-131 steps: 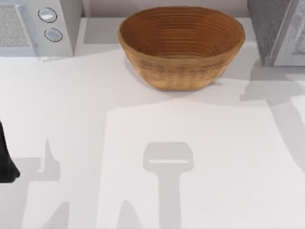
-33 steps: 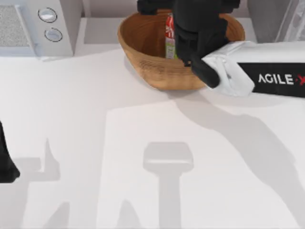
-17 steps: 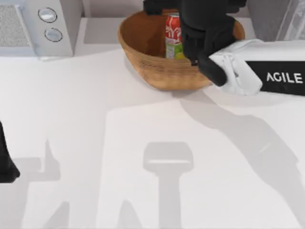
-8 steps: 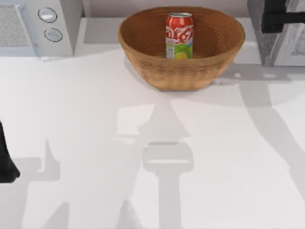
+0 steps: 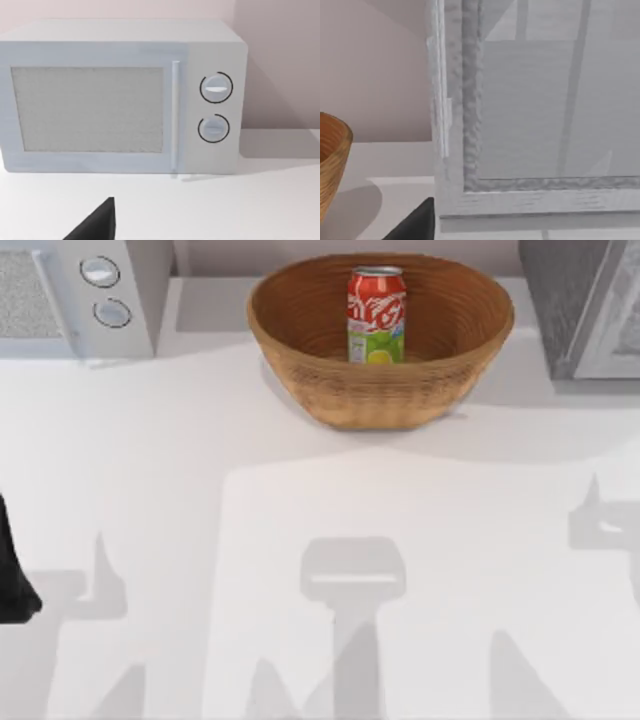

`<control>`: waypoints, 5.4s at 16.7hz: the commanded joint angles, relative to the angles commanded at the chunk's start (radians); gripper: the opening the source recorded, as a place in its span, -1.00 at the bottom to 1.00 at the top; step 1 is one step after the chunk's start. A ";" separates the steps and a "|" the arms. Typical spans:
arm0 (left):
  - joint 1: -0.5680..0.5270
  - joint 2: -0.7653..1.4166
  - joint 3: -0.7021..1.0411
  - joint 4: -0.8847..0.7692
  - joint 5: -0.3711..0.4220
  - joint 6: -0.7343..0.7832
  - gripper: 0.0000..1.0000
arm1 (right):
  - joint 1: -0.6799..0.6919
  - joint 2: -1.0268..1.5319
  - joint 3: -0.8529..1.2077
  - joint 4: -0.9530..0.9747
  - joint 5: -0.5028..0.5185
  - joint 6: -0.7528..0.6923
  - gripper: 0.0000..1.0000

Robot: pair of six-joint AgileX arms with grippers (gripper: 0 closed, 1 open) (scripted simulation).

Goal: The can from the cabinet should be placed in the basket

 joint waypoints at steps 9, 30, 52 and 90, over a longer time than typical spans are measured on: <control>0.000 0.000 0.000 0.000 0.000 0.000 1.00 | -0.070 -0.490 -0.357 -0.031 -0.136 -0.006 1.00; 0.000 0.000 0.000 0.000 0.000 0.000 1.00 | -0.763 0.533 -0.112 0.782 -0.819 0.011 1.00; 0.000 0.000 0.000 0.000 0.000 0.000 1.00 | -1.112 1.034 0.280 0.887 -1.169 0.021 1.00; 0.000 0.000 0.000 0.000 0.000 0.000 1.00 | -0.107 0.841 1.408 -0.457 -0.161 0.015 1.00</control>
